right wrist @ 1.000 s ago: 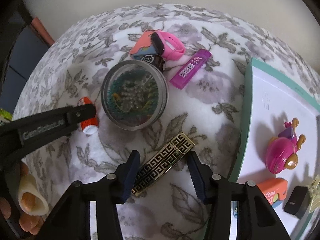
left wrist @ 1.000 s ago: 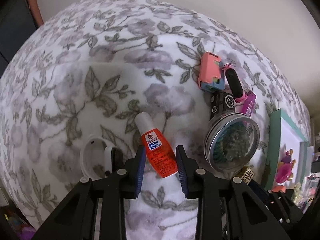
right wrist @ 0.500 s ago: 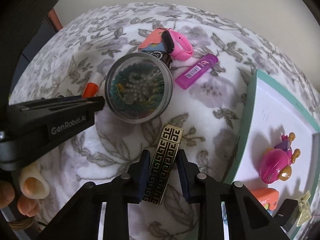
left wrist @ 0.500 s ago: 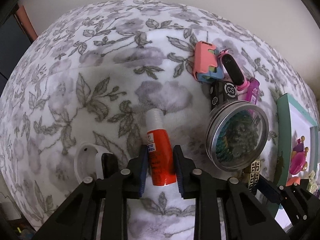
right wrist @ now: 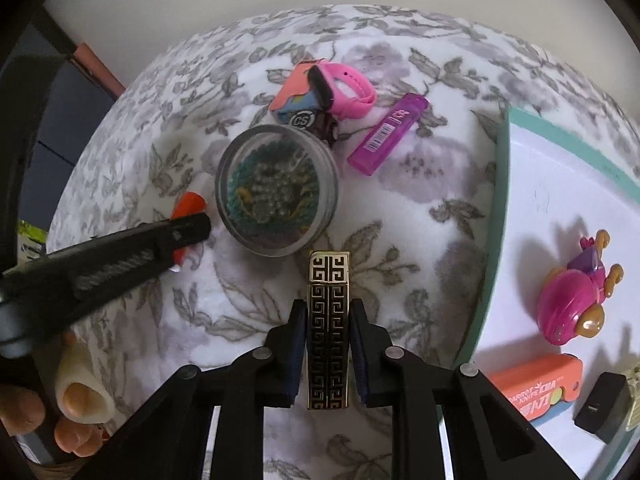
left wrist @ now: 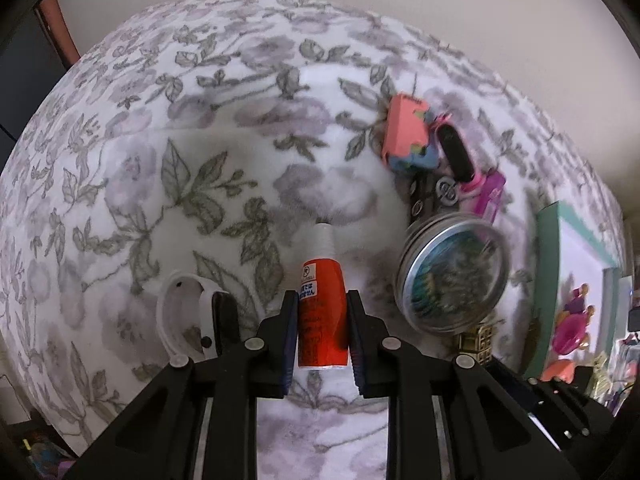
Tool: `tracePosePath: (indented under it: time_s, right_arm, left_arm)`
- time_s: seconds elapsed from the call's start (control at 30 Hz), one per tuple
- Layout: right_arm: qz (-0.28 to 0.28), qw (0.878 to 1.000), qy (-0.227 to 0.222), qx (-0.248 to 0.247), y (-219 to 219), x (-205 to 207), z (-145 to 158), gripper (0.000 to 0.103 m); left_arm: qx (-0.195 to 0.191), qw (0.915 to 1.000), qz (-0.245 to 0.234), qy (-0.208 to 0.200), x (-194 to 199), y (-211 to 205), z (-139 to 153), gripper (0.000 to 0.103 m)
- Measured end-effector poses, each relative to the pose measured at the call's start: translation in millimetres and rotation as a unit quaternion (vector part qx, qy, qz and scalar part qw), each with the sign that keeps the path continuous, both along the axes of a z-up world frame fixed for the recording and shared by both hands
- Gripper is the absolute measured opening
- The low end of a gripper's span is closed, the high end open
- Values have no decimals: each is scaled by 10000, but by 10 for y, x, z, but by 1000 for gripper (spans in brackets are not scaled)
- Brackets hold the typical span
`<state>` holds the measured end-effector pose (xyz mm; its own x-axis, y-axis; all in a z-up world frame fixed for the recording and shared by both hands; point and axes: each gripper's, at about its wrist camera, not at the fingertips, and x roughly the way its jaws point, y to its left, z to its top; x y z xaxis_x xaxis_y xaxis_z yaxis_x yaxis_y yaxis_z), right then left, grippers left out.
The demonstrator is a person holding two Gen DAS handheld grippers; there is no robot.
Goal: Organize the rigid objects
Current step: 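Carry the glue bottle into the tray with the left tool while the right tool carries the gold bar there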
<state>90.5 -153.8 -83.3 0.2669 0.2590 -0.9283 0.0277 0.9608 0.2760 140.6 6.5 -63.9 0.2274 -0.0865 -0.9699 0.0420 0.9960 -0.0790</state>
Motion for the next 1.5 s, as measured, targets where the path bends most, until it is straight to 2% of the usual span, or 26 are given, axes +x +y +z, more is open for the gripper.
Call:
tracePosePath:
  time_s: [0.17,0.4,0.7,0.83,0.97,1.17,1.4,1.5]
  right_arm:
    - [-259,9974,-24,674,-195,-16,53,22]
    - [-573,9924,-425,1002,-462,-9,407,22]
    - [-1121,9857,-1035,721,-1053,-149,873,22]
    - [-1509,9790,-1161,726,-1444,-298,964,22]
    - [-1895,9741,-1178,354,-1812,-482,1027,22]
    - [-2413,9639,-1116,-131,-2297,-730,1030,22]
    - [-2871,9516,-1079,-199,-2694,-946,950,22]
    - [-2893,9515,-1032,-165,-2733,-972,887,22]
  left_arm:
    - [-157,9996,60,-205,-13,48,197,24]
    - [-452,9972,164,-570,-64,63,539,24]
    - [-861,9911,-138,-1003,-110,-268,941,24]
    - [-967,9890,-381,-1050,-155,-502,1022,24]
    - [-987,9871,-707,-1048,-230,-796,1057,24]
    - [-874,9825,-1287,-1022,-393,-1313,1017,24]
    - [-716,9747,-1890,-957,-571,-1865,897,24]
    - [-648,9712,-2119,-877,-615,-2073,795,24]
